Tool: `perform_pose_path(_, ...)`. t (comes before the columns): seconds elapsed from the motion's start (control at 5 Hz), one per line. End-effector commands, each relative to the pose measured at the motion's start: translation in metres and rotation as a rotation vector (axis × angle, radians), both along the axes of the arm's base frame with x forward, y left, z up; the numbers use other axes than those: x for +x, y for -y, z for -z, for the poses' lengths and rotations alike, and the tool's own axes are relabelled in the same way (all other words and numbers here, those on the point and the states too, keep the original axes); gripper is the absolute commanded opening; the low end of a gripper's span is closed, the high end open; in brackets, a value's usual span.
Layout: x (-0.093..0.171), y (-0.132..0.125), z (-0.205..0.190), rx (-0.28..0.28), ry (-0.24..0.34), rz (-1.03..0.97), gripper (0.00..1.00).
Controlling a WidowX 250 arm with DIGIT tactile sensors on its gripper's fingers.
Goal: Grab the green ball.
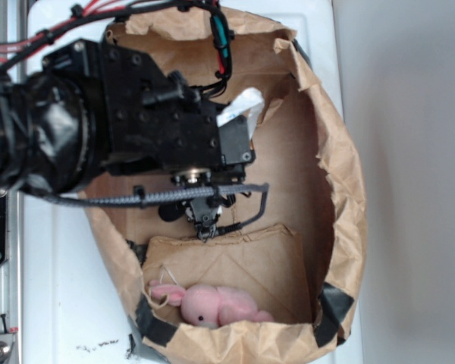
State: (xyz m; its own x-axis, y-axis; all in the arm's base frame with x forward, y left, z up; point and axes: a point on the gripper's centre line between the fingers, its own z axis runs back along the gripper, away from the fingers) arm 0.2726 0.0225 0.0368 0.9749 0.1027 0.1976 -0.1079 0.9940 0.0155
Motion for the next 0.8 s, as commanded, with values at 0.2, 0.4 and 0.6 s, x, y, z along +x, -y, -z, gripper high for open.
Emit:
perform_pose_path(0.2, 0.005, 0.0, -0.004, 0.014, 0.043, 0.003, 0.0)
perform_pose_path(0.4, 0.005, -0.003, -0.007, 0.009, 0.029, -0.003, 0.0)
perform_pose_path(0.6, 0.006, -0.005, -0.034, -0.037, -0.002, -0.026, 0.0)
